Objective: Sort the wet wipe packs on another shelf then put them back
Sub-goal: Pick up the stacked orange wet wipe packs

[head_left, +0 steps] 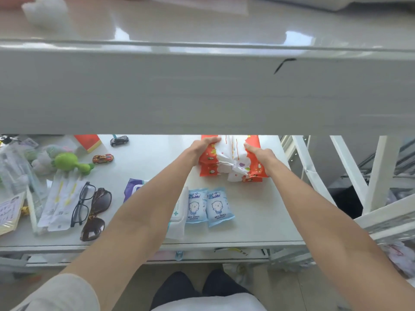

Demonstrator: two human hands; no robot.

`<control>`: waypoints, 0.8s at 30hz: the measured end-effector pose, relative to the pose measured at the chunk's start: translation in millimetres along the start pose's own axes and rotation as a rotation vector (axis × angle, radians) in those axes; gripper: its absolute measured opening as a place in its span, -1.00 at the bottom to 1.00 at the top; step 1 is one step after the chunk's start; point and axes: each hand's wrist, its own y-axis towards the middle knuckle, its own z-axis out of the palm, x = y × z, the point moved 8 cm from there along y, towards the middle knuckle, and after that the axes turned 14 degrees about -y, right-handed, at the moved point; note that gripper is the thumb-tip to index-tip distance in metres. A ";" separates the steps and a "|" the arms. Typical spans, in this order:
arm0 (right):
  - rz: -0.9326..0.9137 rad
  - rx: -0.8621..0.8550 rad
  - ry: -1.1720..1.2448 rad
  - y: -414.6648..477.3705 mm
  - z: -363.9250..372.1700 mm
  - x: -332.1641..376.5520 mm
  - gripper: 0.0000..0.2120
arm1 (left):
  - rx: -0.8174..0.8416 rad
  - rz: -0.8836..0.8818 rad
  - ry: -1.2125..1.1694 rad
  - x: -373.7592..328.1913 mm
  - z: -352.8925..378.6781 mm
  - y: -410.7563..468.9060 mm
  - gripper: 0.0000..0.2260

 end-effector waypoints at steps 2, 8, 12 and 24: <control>-0.010 0.079 -0.002 -6.3 5.8 1.1 -0.50 | 0.080 -0.049 -0.019 1.3 10.1 -8.8 -0.77; -0.010 0.236 0.134 -39.7 4.2 -3.8 -0.74 | 0.173 -0.094 -0.006 10.1 29.5 -39.5 -0.43; -0.008 0.228 0.197 -64.3 -11.2 -25.4 -0.67 | 0.228 -0.163 -0.057 25.3 37.7 -82.7 -0.80; -0.075 0.570 0.112 -175.2 33.3 -16.6 -0.51 | 0.084 -0.131 -0.356 69.4 -22.9 -222.7 -0.63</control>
